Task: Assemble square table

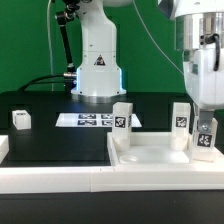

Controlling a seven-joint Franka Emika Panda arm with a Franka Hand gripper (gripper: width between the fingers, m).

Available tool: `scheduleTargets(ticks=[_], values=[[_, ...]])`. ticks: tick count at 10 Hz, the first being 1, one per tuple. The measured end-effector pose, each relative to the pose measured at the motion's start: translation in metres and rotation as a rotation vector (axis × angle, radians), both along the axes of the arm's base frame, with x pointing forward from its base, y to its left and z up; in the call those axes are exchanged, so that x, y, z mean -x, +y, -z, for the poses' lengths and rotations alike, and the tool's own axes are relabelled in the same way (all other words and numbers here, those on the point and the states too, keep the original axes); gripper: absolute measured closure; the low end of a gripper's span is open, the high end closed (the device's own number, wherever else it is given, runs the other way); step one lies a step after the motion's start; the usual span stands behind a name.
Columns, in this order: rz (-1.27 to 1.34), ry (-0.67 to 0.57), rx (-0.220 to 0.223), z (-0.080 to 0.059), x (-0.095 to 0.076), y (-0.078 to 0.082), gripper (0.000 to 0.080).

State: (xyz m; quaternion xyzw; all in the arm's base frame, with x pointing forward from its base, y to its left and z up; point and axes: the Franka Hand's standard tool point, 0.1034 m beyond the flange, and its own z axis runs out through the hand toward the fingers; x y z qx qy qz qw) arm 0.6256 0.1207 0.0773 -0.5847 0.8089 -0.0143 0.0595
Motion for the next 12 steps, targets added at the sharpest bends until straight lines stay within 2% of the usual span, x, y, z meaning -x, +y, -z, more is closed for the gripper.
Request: scheduleTargets(ticks=[7, 10, 12], values=[[0.141, -0.007, -0.05, 0.0002, -0.0012, 0.001, 0.0509], [0.066, -0.012, -0.045, 0.0002, -0.0015, 0.0005, 0.0499], [0.01, -0.011, -0.04, -0.0004, -0.0021, -0.0017, 0.0192]])
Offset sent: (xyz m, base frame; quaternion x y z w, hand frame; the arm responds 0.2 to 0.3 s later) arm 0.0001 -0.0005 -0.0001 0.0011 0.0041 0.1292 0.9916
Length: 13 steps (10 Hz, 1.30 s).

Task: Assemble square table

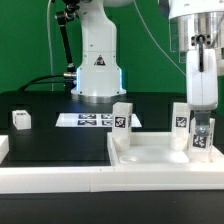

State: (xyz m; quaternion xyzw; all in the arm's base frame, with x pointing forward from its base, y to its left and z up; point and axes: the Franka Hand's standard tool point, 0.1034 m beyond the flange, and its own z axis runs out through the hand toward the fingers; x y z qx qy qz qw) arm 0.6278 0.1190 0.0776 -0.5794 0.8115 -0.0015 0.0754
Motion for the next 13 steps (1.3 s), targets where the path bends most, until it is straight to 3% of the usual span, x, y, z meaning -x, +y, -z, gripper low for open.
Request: scheduleTargets(ticks=[3, 13], values=[[-0.279, -0.024, 0.038, 0.0002, 0.0001, -0.0004, 0.0152], [-1.156, -0.026, 0.189, -0.0017, -0.0003, -0.001, 0.0151]])
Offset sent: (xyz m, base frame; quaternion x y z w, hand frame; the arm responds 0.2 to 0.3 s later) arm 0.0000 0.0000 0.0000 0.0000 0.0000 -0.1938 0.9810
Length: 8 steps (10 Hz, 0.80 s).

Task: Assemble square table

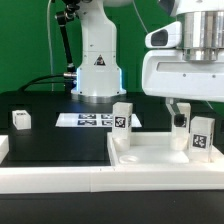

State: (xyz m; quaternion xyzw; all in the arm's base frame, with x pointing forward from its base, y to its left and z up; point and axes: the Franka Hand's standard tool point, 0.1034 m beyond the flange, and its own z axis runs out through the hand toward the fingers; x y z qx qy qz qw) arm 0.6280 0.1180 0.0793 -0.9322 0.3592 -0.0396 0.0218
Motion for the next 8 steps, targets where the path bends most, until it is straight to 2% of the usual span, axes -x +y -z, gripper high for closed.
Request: scheduleTargets(ticks=[3, 5, 6, 8], values=[[-0.151, 0.0, 0.026, 0.0002, 0.0004, 0.0002, 0.0151], [-0.157, 0.0, 0.026, 0.0003, 0.0003, -0.0004, 0.0415], [-0.157, 0.0, 0.027, 0.0002, 0.0003, -0.0005, 0.0511], [-0.13, 0.0, 0.024, 0.0003, 0.0003, -0.0006, 0.0511]])
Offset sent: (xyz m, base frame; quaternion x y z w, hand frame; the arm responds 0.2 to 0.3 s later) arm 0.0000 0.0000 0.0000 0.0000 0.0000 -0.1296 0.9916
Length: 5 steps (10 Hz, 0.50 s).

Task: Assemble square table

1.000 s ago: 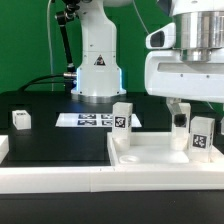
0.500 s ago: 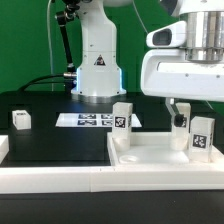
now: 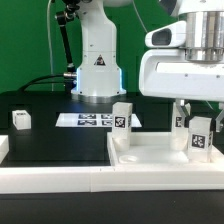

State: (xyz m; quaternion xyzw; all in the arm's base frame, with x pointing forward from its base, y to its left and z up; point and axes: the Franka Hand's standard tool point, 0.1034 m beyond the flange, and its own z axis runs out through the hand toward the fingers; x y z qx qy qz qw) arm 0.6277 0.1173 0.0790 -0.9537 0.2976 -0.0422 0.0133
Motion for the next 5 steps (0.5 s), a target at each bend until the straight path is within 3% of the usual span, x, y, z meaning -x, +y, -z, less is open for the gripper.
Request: scheduleTargets(ticks=[5], values=[[0.285, 0.001, -0.027, 0.0003, 0.0004, -0.0008, 0.0511]])
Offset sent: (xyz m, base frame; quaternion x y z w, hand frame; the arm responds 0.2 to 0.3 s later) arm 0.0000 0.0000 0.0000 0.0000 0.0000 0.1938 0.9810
